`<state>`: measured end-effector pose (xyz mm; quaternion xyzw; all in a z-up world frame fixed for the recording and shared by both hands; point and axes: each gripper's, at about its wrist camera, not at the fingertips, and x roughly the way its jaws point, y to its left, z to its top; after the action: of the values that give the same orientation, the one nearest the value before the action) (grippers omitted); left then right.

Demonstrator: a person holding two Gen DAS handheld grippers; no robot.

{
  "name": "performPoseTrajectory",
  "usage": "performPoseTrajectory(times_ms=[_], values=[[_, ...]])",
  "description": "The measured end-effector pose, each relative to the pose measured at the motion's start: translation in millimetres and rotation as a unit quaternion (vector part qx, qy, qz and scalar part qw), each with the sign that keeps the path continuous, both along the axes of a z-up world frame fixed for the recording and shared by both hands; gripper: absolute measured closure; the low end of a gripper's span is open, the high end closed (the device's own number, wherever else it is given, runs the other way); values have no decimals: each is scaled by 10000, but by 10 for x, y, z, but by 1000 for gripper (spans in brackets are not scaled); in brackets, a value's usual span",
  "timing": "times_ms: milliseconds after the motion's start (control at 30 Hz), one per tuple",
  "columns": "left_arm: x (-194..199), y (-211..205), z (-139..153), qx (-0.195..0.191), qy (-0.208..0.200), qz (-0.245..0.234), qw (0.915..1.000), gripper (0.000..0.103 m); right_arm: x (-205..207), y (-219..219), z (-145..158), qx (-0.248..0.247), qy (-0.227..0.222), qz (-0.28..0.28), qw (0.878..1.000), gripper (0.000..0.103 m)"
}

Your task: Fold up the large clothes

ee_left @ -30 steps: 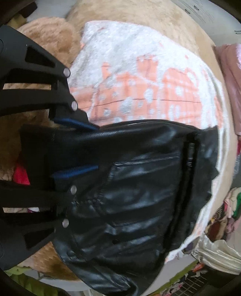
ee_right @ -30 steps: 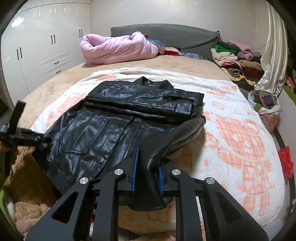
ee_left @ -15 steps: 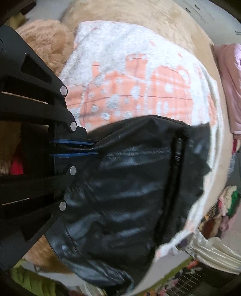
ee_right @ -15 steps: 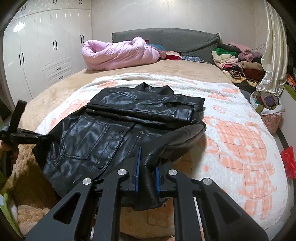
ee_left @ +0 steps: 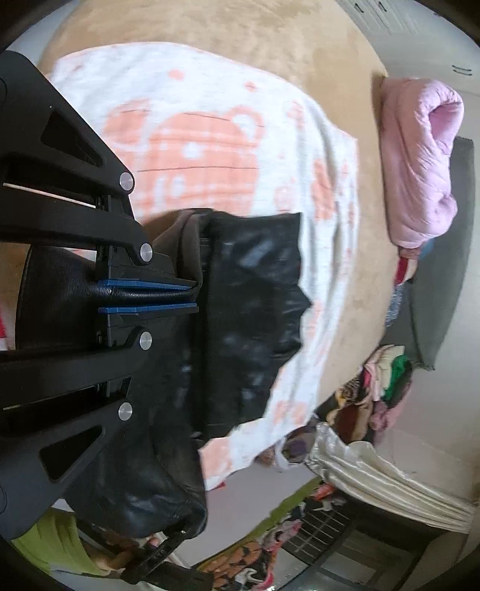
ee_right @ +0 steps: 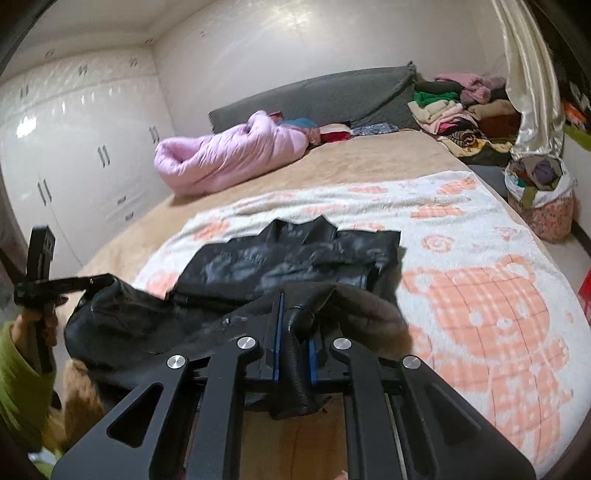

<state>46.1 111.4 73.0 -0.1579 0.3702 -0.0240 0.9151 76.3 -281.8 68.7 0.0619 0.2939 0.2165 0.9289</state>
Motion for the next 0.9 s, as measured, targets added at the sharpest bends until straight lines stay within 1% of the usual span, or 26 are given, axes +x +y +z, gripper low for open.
performPoseTrajectory(times_ms=[100,200,300,367,433,600,733,900], values=[[223,91,68,-104,-82,54,9999,102,241,-85,48,302,109,-113,9994,94],[460,199,77,-333,-83,119,9993,102,522,-127,75,532,256,-241,9980,94],[670,308,58,-490,-54,207,9986,102,767,-125,85,665,387,-331,9965,94],[804,349,34,-521,-9,226,9984,102,928,-111,59,723,506,-397,9953,94],[942,395,-13,-611,66,237,9978,102,1111,-111,18,807,666,-455,9935,94],[1251,477,-164,-706,267,308,9967,101,1485,-101,-161,785,1058,-685,9889,93],[1427,577,-283,-745,418,395,9956,100,1721,-168,-327,898,1372,-842,9829,91],[1586,720,-497,-947,565,469,9928,101,1973,-201,-514,912,1722,-988,9758,89]])
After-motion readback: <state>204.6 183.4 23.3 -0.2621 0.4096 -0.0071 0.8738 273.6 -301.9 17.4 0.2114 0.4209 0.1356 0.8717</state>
